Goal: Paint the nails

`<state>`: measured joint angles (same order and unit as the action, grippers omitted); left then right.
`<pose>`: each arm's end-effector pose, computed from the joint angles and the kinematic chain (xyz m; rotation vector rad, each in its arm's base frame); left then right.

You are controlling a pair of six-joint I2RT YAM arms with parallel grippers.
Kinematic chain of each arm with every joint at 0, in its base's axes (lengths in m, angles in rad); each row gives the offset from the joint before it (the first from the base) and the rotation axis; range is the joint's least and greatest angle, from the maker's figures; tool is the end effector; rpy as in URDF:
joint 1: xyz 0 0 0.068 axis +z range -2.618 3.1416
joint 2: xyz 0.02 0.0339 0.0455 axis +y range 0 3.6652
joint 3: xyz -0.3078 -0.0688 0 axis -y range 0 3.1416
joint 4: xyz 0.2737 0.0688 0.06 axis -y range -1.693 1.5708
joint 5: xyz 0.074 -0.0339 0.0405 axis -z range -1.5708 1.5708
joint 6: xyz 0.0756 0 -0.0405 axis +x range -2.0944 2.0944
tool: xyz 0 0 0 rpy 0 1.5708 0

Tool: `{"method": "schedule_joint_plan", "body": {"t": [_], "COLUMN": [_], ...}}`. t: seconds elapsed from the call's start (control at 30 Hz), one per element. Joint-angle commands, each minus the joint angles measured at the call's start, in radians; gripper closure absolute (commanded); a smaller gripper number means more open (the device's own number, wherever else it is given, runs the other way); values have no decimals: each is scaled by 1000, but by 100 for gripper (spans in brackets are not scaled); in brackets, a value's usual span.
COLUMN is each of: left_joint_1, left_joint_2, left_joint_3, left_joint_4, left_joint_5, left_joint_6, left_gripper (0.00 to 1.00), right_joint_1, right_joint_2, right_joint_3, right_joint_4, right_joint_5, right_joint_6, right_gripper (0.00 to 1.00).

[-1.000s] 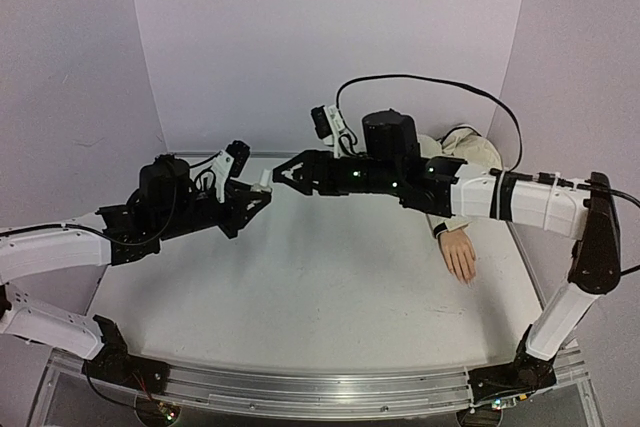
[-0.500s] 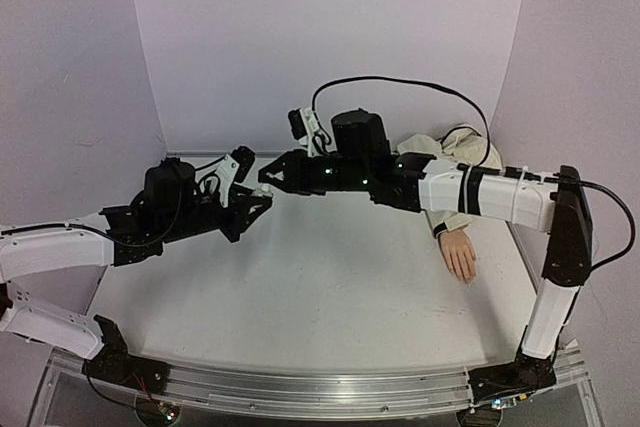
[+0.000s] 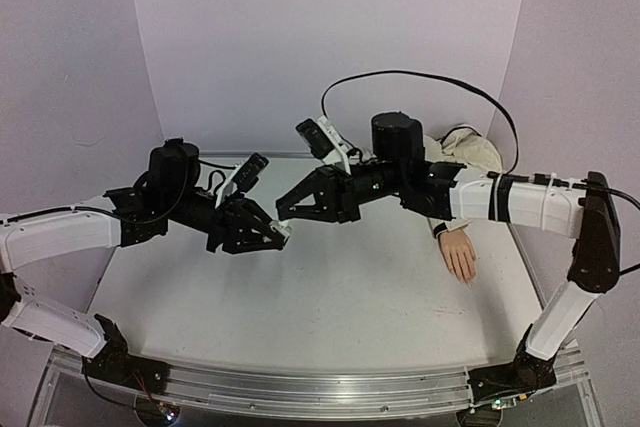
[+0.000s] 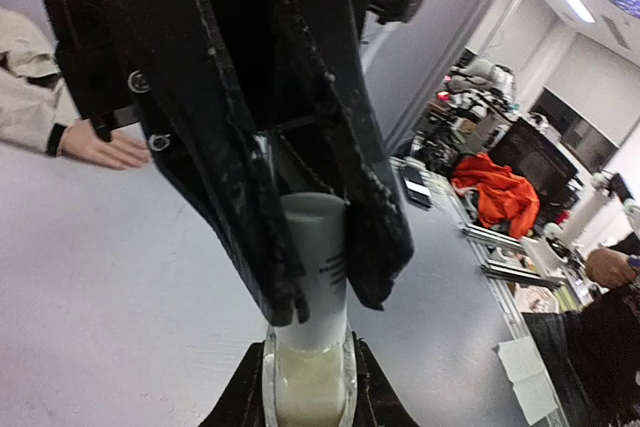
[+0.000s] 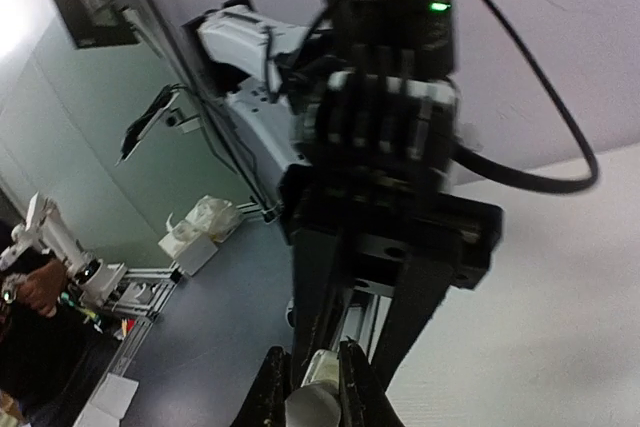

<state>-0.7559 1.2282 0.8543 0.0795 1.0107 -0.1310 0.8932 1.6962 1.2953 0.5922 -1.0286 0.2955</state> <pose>0.1762 -0.2541 0.3262 1.2993 1.5368 -1.5229 0.2284 0.3872 0.3888 -1.3419 1.0661 1.6217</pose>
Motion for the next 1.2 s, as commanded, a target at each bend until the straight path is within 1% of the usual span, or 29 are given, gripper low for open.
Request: {"method": "schedule_joint_plan", "body": {"t": [0.0,0.07,0.1,0.13,0.17,0.2,0.23,0.27,0.3,0.33,0.37,0.43,0.6,0.83,0.97,1.03,1.17], "left_joint_1": [8,7,7,5,4,1,-7,-22,-40,-61,-78,-95,-104,-111,-112,-112,-112], "left_joint_2": [-3,-14,-23,-32,-45,-54,-64,-76,-85,-91,-94,-88,-63,-48,-48,-50,-57], "left_joint_3": [83,52,36,18,1,-12,-24,-36,-44,-49,-51,-49,-38,-28,-25,-24,-25], "left_joint_4": [142,142,142,141,139,134,126,117,112,106,99,91,77,68,66,66,65], "left_joint_5": [213,21,-88,-211,-372,-439,-542,-630,-709,-791,-834,-887,-951,-952,-951,-949,-948], "left_joint_6": [-28,-5,8,23,30,42,60,82,111,143,184,205,217,228,226,225,224], "left_gripper": [100,100,100,100,100,100,100,100,100,100,100,100,100,100,100,100,100], "right_joint_1": [9,-5,-14,-27,-40,-51,-56,-59,-59,-60,-58,-50,2,42,44,44,44], "right_joint_2": [-51,-70,-81,-97,-114,-129,-142,-151,-157,-158,-156,-137,-70,15,53,66,90], "right_joint_3": [-41,-51,-53,-64,-73,-75,-71,-67,-67,-64,-62,-50,31,133,163,173,195], "right_joint_4": [37,35,34,29,21,-3,-47,-79,-97,-108,-111,-106,-121,-132,-134,-134,-132], "right_joint_5": [-182,-101,-29,75,181,294,410,511,566,593,606,606,676,696,701,704,673], "right_joint_6": [-75,-64,-50,-30,-7,13,28,46,70,100,135,194,288,311,326,335,340], "right_gripper": [100,100,100,93,80,60,46,40,35,32,30,28,28,36,45,52,61]}}
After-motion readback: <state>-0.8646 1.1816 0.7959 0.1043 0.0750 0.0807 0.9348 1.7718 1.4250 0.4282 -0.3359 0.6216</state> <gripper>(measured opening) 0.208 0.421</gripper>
